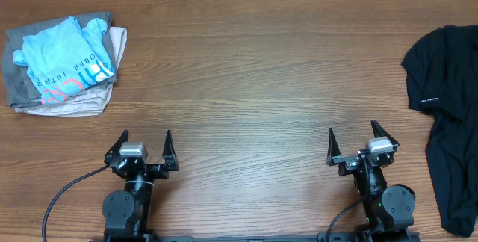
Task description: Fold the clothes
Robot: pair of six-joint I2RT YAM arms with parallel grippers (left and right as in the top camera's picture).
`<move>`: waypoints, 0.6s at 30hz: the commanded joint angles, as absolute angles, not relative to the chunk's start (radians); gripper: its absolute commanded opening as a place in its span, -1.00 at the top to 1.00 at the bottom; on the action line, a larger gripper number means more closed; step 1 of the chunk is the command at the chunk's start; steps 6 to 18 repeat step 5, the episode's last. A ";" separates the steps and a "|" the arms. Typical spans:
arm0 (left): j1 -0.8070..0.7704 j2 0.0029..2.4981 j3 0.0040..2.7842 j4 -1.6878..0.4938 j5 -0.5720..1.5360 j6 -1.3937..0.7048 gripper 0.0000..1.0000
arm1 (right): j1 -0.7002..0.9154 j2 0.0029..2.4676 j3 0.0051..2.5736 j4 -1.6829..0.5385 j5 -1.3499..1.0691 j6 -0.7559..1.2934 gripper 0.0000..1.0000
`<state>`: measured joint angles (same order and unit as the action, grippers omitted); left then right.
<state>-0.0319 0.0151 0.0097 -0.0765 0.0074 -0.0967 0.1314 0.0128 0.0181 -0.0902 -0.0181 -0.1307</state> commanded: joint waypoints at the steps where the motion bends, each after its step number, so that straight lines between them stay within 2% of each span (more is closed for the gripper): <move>1: -0.027 0.004 0.005 -0.075 0.019 -0.074 -1.00 | 0.128 0.003 0.008 -0.084 -0.010 -0.131 -1.00; 18: -0.027 0.004 0.005 -0.075 0.019 -0.074 -1.00 | 0.128 0.003 0.008 -0.084 -0.010 -0.131 -1.00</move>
